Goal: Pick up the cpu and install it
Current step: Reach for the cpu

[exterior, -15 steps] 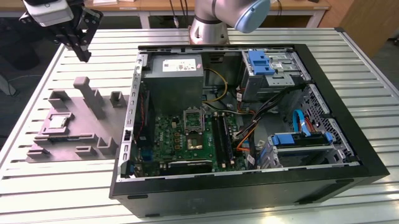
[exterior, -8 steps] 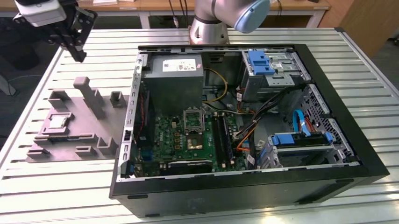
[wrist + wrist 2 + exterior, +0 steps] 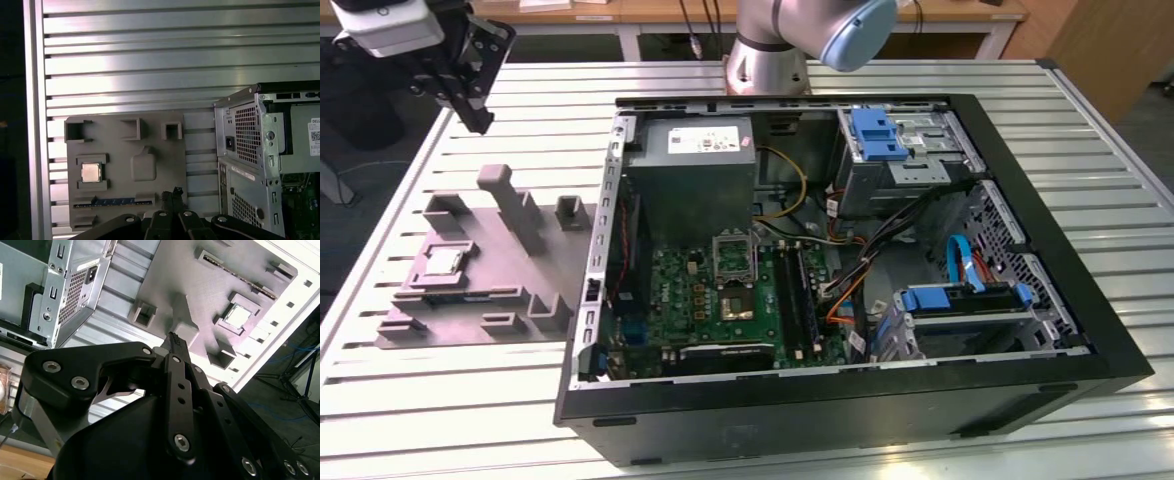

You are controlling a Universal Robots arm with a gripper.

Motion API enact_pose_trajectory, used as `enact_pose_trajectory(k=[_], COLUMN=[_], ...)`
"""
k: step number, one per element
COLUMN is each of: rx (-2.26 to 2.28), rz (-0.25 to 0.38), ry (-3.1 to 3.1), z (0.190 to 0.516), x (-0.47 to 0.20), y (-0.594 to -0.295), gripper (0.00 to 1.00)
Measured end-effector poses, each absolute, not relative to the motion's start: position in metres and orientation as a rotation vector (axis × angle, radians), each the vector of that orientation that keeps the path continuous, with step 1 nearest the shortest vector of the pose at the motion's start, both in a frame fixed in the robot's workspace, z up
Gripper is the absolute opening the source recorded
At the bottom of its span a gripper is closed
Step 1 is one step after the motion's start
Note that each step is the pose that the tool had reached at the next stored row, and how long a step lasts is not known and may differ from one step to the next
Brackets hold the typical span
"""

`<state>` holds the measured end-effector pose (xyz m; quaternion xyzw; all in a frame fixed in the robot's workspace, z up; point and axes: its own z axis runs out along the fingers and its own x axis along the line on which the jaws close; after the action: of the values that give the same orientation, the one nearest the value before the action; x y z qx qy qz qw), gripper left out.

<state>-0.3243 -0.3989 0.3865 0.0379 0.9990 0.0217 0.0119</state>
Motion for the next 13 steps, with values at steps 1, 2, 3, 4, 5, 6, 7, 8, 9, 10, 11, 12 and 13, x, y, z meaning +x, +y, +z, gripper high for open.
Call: enact_pose_trajectory(k=[1, 2, 3, 4, 5, 6, 7, 8, 9, 10, 11, 12, 13], rx=[0.118, 0.118, 0.118, 0.118, 0.118, 0.118, 0.118, 0.118, 0.118, 0.118, 0.118, 0.118, 0.118], rz=[0.068, 0.068, 0.068, 0.068, 0.068, 0.068, 0.068, 0.067, 0.068, 0.068, 0.068, 0.068, 0.068], ry=[3.115, 3.115, 3.115, 3.115, 3.115, 3.115, 3.115, 3.115, 3.115, 3.115, 3.115, 3.115, 3.115], z=[0.3865, 0.3865, 0.3865, 0.3866, 0.3865, 0.3865, 0.3865, 0.3866, 0.3865, 0.3865, 0.3865, 0.3866, 0.3865], x=[-0.3248, -0.3253, -0.3266, -0.3271, -0.3277, -0.3282, -0.3287, -0.3292, -0.3297, -0.3308, -0.3313, -0.3318, -0.3323], y=[-0.3989, -0.3990, -0.3989, -0.3989, -0.3989, -0.3990, -0.3990, -0.3989, -0.3989, -0.3990, -0.3989, -0.3990, -0.3990], gripper=[0.11, 0.11, 0.11, 0.11, 0.11, 0.11, 0.11, 0.11, 0.11, 0.11, 0.11, 0.11, 0.11])
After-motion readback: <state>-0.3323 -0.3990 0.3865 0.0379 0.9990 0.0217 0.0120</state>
